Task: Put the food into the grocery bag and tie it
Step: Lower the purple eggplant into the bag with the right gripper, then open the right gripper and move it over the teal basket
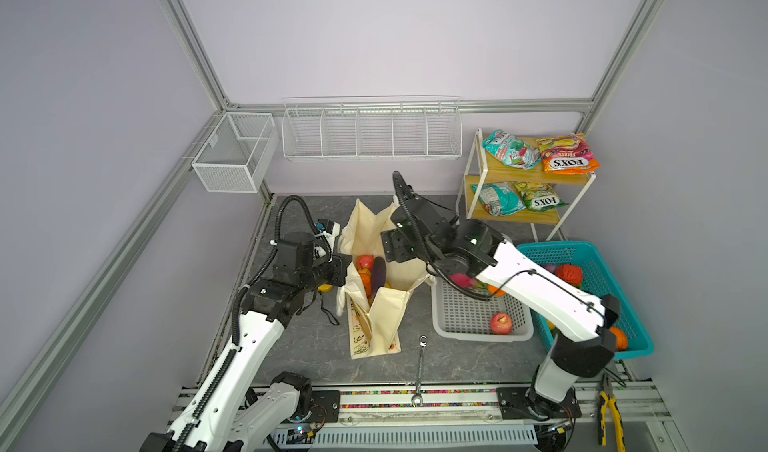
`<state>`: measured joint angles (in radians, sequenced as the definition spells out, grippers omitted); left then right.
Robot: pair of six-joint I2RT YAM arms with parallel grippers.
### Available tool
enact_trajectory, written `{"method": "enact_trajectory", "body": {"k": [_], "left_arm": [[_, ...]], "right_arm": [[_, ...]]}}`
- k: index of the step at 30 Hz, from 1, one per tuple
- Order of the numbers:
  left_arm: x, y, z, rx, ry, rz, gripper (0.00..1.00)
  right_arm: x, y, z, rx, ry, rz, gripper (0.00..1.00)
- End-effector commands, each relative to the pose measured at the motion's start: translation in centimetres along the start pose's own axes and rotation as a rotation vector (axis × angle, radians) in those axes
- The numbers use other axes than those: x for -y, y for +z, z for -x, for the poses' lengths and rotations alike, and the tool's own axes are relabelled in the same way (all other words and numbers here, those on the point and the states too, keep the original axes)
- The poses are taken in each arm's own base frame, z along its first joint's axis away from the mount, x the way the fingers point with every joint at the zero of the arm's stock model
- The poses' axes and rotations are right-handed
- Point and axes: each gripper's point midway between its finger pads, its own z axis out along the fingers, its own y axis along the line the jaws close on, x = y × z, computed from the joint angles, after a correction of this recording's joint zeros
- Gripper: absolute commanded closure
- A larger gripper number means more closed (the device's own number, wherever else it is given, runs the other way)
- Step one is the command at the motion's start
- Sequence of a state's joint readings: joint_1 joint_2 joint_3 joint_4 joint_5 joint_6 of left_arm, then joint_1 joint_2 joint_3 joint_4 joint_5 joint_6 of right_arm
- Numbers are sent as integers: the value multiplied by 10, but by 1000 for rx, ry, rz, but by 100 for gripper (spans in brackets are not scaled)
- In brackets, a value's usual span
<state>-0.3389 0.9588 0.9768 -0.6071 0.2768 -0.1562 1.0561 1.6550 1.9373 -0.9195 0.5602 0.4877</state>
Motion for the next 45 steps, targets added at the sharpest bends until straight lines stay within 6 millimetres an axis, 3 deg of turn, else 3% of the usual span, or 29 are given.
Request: {"method": "enact_trajectory", "body": {"k": [1, 9, 14, 17, 23, 30, 38, 45], "left_arm": [[1, 1, 2, 13, 17, -6, 100], [2, -2, 5, 25, 20, -6, 100], [2, -2, 5, 25, 22, -4, 100], [2, -2, 5, 25, 21, -2, 100], [2, -3, 5, 27, 21, -1, 100], [0, -2, 4, 22, 23, 9, 100], [-1, 1, 3, 13, 21, 6, 100], [0, 0, 3, 15, 22, 4, 100]], "right_arm": [[39, -16, 9, 118, 27, -129, 12], [133, -40, -17, 121, 116, -330, 12], [199, -58, -49, 97, 233, -475, 12], [242, -75, -78, 65, 340, -571, 12], [304, -99, -123, 40, 545, -693, 12], [342, -96, -164, -41, 699, -749, 12], [358, -81, -218, -165, 896, -719, 12], [371, -63, -229, -188, 1023, -649, 12]]}}
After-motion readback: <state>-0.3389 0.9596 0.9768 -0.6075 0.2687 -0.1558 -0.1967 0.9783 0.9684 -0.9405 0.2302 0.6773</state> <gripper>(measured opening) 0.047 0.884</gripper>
